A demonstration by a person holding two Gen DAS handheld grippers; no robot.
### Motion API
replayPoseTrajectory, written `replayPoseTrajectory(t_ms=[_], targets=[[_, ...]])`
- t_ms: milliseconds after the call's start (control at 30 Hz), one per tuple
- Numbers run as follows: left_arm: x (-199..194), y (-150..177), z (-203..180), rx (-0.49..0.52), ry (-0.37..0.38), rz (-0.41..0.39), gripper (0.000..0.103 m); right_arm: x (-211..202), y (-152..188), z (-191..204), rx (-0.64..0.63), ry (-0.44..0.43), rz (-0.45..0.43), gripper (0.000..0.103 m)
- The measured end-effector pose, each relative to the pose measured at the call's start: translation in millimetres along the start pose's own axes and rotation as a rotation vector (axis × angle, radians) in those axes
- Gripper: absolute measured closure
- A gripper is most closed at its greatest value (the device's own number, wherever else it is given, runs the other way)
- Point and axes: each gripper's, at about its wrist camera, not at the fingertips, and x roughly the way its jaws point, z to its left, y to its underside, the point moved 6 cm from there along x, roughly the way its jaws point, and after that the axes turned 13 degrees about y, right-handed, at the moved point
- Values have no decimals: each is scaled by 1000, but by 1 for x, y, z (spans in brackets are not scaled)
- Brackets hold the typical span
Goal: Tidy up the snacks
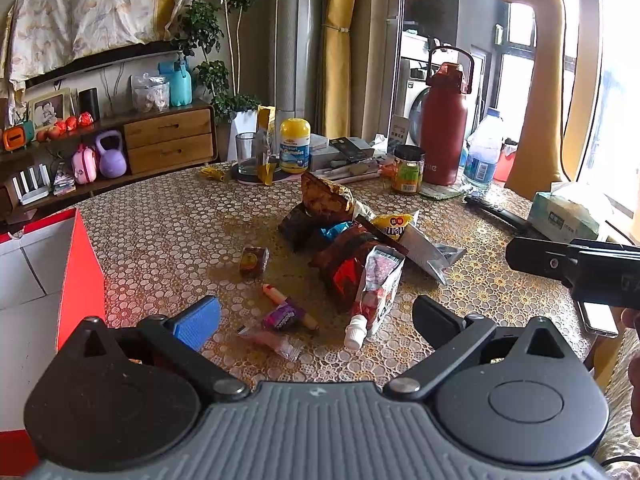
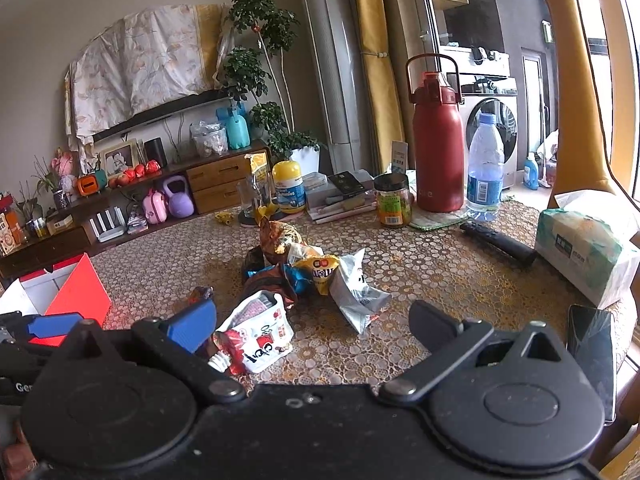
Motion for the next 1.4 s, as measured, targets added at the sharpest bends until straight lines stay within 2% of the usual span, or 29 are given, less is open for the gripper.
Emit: replayPoseTrajectory(t_ms=[1400], targets=[[4, 7, 0, -3, -7, 14, 0, 2, 8, 1, 7, -1, 14, 0]])
